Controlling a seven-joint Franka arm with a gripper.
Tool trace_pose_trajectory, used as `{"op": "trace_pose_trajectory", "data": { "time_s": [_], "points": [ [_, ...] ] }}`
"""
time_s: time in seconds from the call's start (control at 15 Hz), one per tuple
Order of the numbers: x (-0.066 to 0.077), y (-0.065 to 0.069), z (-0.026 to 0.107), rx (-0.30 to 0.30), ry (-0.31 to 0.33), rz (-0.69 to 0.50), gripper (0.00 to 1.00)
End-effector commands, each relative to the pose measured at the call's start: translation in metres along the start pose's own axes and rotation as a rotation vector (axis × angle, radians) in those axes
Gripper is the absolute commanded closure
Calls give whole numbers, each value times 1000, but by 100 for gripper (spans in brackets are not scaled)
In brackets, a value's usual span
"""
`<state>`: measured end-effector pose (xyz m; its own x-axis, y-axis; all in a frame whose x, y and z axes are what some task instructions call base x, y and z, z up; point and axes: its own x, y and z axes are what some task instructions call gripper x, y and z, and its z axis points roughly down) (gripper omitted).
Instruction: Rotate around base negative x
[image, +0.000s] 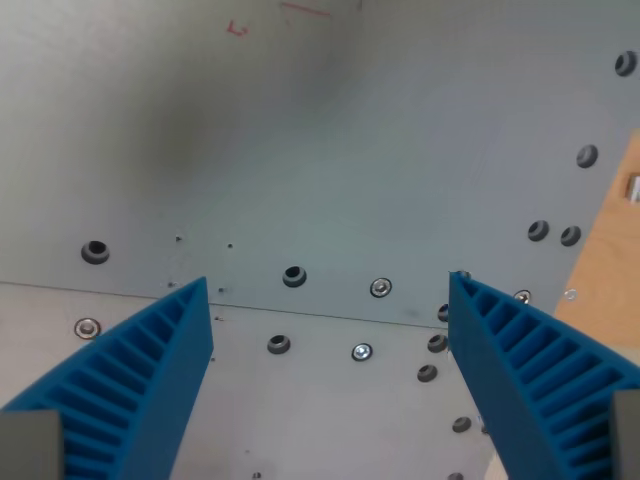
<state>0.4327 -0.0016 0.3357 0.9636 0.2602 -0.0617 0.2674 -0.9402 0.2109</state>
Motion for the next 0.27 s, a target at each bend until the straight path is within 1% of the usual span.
{"op": "trace_pose_trajectory", "data": {
  "time_s": [0.07, 0.27],
  "points": [
    [0, -2, -3, -198, -62, 22, 0],
    [0, -2, -3, -232, -72, 22, 0]
  ]
}}
